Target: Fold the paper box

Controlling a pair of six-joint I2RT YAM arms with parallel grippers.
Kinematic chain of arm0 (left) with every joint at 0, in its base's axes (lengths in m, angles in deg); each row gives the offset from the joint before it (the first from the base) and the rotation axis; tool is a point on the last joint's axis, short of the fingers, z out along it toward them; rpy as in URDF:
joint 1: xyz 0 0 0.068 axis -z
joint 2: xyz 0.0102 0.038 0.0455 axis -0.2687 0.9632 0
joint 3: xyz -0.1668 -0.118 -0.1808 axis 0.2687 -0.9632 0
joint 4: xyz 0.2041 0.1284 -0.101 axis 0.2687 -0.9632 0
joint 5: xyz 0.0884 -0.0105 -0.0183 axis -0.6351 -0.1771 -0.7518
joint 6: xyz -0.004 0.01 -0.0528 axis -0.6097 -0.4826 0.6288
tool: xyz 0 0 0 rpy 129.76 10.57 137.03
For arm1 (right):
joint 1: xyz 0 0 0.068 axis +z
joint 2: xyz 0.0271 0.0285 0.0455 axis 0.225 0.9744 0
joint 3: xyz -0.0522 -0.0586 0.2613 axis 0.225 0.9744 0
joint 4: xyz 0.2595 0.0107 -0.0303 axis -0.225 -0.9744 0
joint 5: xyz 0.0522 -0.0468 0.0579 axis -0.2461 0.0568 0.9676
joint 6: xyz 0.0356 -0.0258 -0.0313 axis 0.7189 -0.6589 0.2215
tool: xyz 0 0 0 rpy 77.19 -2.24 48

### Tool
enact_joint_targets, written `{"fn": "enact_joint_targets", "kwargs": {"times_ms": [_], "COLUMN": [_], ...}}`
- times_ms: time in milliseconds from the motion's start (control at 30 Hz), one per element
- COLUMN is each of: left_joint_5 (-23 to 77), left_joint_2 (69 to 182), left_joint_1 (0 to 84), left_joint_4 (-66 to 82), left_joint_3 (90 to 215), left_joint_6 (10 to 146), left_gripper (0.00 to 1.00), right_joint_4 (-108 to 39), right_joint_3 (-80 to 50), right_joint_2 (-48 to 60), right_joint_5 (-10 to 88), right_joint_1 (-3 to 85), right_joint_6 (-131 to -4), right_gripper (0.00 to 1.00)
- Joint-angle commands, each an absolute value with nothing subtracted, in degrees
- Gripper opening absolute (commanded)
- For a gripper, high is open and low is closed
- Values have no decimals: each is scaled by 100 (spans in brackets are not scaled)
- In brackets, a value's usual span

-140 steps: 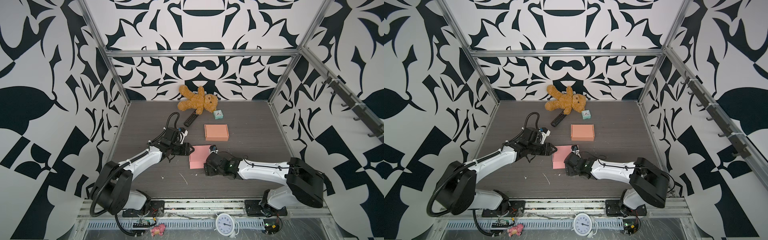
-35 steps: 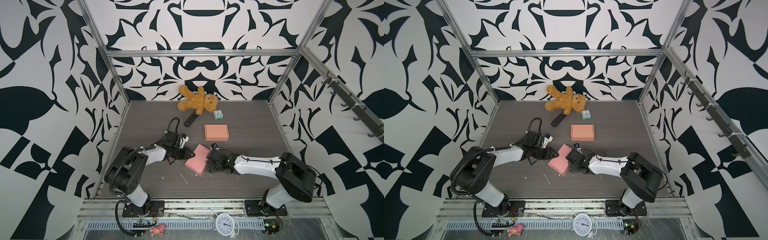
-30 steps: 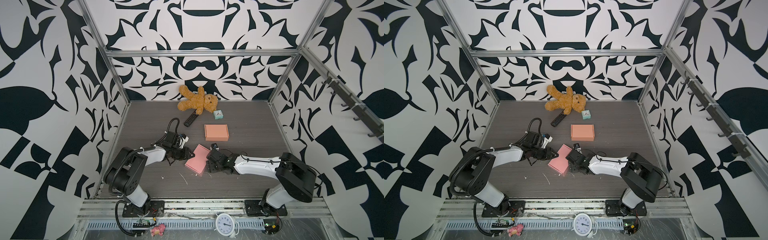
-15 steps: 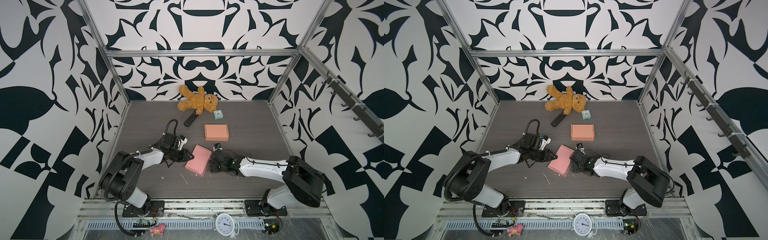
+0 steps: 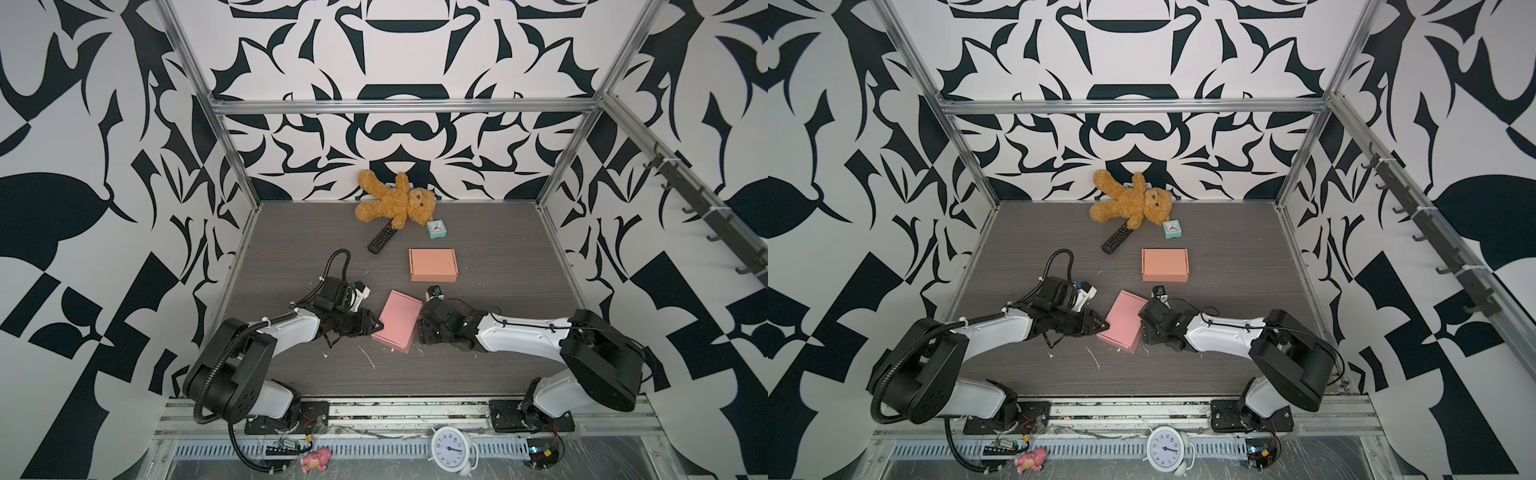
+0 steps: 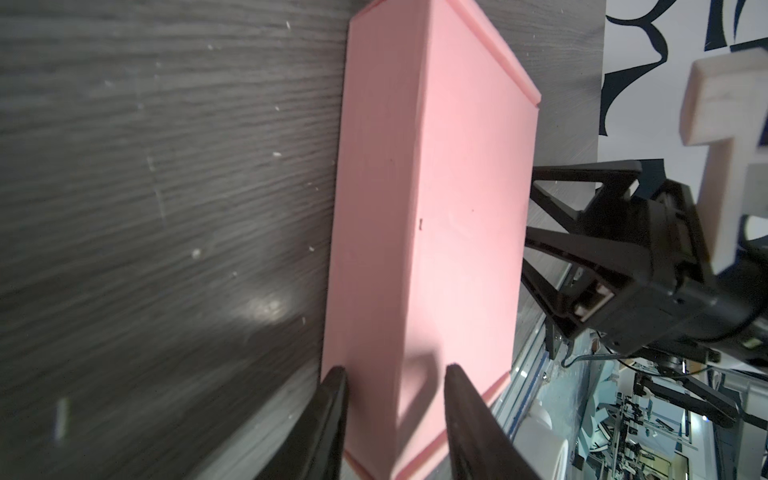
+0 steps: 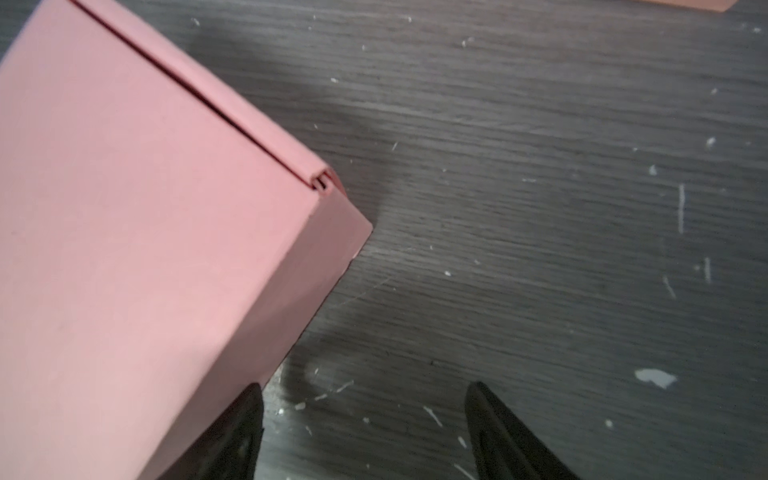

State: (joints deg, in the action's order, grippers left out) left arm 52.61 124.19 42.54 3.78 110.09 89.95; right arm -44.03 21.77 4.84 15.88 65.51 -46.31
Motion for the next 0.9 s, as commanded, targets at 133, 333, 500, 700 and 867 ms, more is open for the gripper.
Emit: {"fn": "enact_joint_targets", "kwargs": {"times_ms": [133, 333, 500, 700, 867], "left_joint_5": [5506, 5512, 5474, 5423, 5417], "left_joint_2": [12125, 11976, 11944, 11758, 11695], "left_joint_1": [4308, 4359, 4382, 4384, 4381], "left_joint_4": [641, 663, 740, 692, 605], "left_joint_3": [10652, 10535, 10387, 10288, 10285], "left_joint_6": [9333, 9414, 9486, 9520, 9508], "left_gripper": [41, 41, 40, 40, 40], "right_joint_4": [-4330, -4323, -4304, -4312, -4412], "right_joint_3": [1826, 1725, 1656, 1747, 1947], "right_joint_2": [602, 711, 795, 693, 436], "right_joint_5": [1618, 1660, 1663, 1623, 1542], "right_joint_1": [6546, 6539, 6545, 6540, 6533], "right_joint_6": [-4664, -4684, -4721, -4751, -4719], "right_gripper": [75, 75, 75, 75, 75]}}
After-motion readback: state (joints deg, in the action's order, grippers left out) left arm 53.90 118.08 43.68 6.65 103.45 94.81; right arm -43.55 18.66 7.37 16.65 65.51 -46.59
